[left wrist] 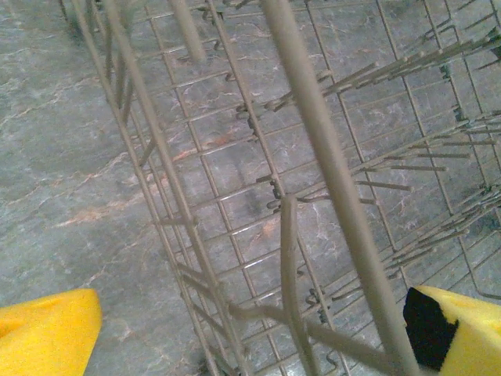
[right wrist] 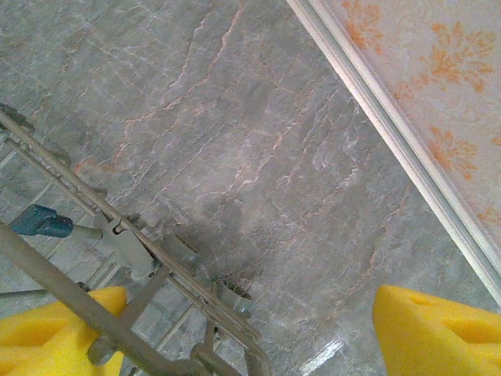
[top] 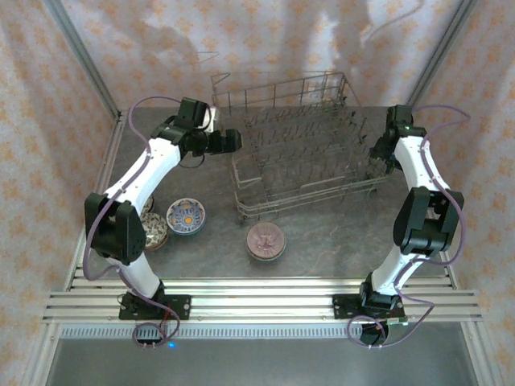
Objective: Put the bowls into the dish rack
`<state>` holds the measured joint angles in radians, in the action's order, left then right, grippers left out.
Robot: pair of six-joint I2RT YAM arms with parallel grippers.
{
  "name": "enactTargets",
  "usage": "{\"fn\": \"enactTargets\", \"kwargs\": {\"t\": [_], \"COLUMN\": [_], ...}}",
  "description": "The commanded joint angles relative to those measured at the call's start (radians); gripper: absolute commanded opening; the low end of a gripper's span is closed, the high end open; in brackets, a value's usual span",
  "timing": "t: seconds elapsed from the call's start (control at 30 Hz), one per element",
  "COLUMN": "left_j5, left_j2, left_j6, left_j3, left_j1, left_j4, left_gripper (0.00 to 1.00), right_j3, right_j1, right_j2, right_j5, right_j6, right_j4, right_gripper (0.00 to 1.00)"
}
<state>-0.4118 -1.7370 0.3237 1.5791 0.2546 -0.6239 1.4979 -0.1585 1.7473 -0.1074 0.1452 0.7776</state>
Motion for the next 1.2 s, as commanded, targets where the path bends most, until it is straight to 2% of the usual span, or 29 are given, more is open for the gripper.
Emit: {"fn": "enactTargets", "kwargs": {"t": [0.0, 0.27, 0.57, 0.7, 0.9, 1.07, 1.17], "left_j5": [0.028, 0.019, 0.04, 0.05, 0.075, 0.128, 0.118], "left_j2": [-0.051, -0.114, -0.094, -0.086, -0.09, -0.105, -0.131], "left_j6": [-0.041, -0.025, 0.087, 0.119, 0.103, 0.032, 0.018], "left_j3": [0.047, 0.11, 0.045, 0.033, 0.071, 0.144, 0.179], "left_j1": [0.021, 0.087, 0.165, 0.184, 0.185, 0.181, 0.178], "left_j4": [-0.075, -0.079, 0.029, 0.052, 0.038, -0.039, -0.082], "left_gripper": [0.99, 0.95, 0.91, 0.92, 0.94, 0.95, 0.94], "right_j3": [-0.011, 0.04, 0.133, 0.132, 0.116, 0.047, -0.037], "right_j1": [-0.097, -0.15, -0.151, -0.151, -0.153, -0.148, -0.12], "right_j2": [-0.019, 0.0, -0.005, -0.068, -0.17, -0.278, -0.357], "right_j5": [-0.167, -0.158, -0.129, -0.119, -0.076, 0.062, 0.118], "right_j6": [0.008, -0.031, -0.037, -0.05, -0.051, -0.007, 0.018], "right_j4": [0.036, 0.055, 0.109, 0.137, 0.195, 0.254, 0.27], "right_gripper": [0.79, 0.79, 0.84, 0.93, 1.0, 0.98, 0.97]}}
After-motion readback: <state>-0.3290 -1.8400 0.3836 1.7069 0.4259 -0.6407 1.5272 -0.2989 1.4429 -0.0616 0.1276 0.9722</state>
